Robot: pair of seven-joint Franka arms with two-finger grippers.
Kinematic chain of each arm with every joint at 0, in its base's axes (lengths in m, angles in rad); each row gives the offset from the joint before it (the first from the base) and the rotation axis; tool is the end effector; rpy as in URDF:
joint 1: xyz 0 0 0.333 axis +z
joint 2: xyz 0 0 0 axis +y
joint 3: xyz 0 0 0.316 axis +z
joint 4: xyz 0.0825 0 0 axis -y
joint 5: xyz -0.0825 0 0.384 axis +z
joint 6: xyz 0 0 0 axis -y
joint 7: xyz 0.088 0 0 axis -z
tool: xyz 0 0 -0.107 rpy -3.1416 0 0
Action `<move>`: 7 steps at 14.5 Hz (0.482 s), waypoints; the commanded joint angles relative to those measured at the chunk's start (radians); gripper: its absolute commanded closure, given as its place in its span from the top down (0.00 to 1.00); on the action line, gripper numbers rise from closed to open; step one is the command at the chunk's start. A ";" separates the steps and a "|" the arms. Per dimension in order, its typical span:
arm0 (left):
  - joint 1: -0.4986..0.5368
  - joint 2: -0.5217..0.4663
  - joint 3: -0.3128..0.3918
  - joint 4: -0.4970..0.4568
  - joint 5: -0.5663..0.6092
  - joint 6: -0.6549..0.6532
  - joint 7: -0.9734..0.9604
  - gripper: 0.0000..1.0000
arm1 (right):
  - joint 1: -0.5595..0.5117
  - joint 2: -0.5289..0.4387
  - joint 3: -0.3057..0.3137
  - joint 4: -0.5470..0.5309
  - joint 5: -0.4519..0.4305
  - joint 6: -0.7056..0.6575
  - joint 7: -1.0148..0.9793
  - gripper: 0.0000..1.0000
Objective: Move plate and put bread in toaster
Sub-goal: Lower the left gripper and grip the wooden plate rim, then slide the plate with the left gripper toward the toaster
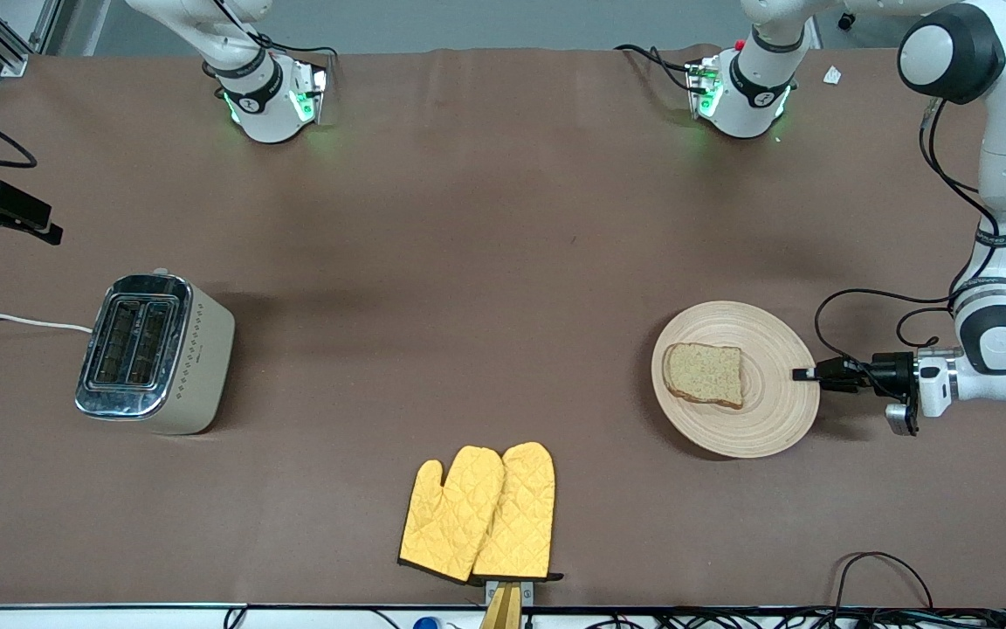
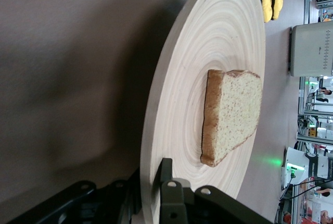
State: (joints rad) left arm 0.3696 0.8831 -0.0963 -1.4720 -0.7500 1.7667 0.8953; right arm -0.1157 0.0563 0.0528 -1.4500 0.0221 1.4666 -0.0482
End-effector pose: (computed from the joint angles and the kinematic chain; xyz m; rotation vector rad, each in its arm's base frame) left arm 0.6491 0.1288 0.1423 2.1950 -0.2449 -0.0619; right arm 0.5607 -0.0337 0.6406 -3.1138 0.0200 0.0594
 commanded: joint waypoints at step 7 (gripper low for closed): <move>-0.009 -0.013 -0.221 0.013 -0.006 0.020 -0.289 0.01 | -0.019 0.003 0.018 0.010 -0.002 -0.005 0.004 1.00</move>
State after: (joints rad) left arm 0.3545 0.8828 -0.2709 -1.4655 -0.7467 1.7984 0.6724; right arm -0.1157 0.0563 0.0532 -1.4500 0.0221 1.4669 -0.0482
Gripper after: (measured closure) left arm 0.885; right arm 0.000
